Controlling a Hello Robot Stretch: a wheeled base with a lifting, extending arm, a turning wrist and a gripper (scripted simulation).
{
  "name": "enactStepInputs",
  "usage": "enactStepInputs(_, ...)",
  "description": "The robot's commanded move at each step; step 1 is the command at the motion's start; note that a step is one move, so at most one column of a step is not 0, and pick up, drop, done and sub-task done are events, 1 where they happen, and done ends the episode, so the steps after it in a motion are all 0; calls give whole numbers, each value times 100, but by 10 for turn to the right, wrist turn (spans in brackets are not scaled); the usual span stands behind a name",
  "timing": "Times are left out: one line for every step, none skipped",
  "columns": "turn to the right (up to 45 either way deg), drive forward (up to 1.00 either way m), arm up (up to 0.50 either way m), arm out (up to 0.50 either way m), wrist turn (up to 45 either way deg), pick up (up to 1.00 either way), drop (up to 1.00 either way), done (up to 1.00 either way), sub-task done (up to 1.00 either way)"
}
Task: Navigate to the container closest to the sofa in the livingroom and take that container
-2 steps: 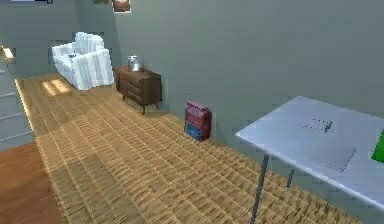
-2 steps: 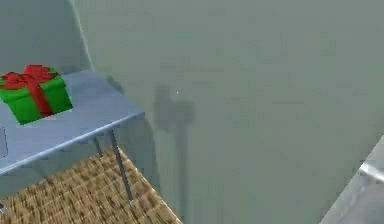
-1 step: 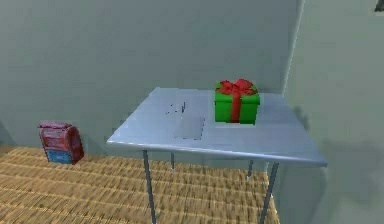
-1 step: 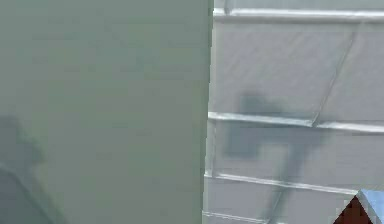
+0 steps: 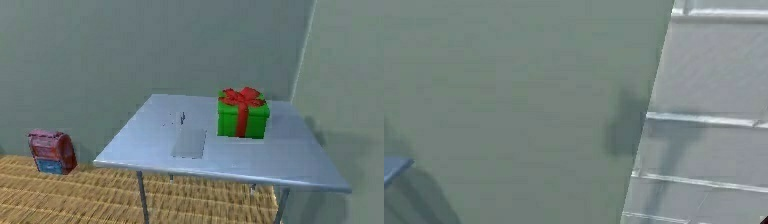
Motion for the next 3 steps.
enactStepInputs(-450,0,0,0,0,0,0,0,0)
enactStepInputs(-210,0,0,0,0,0,0,0,0)
enactStepInputs(0,80,0,0,0,0,0,0,0)
